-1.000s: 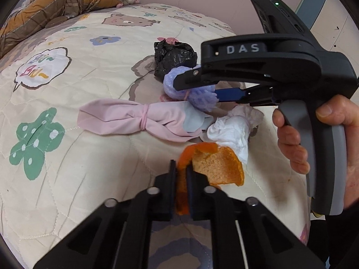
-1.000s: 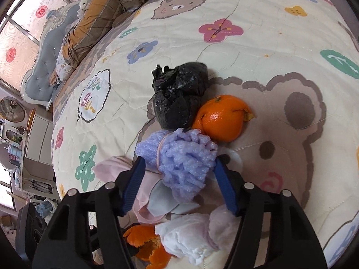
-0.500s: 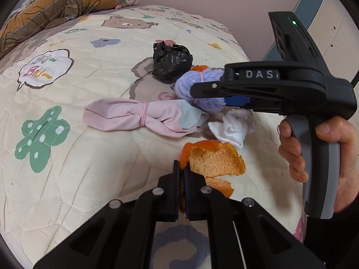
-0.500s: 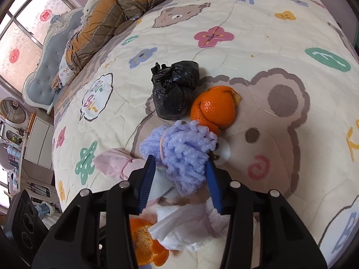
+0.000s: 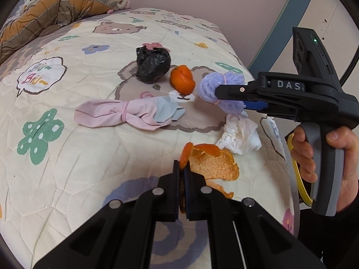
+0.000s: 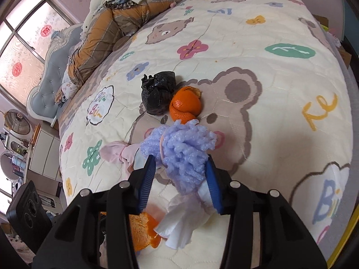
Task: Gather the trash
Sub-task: 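Lift and carry the orange peel and lavender mesh over the bin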
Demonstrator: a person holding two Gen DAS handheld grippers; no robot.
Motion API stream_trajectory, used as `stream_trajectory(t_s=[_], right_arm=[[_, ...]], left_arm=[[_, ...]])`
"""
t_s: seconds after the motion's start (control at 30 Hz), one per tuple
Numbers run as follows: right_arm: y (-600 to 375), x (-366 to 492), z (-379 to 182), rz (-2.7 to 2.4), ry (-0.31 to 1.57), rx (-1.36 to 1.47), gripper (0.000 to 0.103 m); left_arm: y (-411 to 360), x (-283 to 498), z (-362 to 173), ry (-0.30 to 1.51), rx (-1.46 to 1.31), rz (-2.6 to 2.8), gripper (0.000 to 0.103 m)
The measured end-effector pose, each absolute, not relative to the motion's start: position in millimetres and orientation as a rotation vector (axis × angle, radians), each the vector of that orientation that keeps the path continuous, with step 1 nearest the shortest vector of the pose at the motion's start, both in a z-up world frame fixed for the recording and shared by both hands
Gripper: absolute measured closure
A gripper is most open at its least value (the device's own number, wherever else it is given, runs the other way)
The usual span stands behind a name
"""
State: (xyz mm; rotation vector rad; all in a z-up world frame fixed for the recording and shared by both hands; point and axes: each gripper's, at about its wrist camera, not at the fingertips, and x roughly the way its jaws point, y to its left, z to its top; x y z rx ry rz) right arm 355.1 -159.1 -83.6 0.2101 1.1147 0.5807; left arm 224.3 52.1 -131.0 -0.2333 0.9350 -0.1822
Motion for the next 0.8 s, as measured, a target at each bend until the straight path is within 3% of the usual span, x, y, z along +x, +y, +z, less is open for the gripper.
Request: stream_trajectory(t_s=[0.8], right_arm=[[-260, 307, -20, 0.523, 0.961, 0.285, 0.062]], left_arm=[[14, 201, -71, 0.836, -0.177, -0.244, 0.100]])
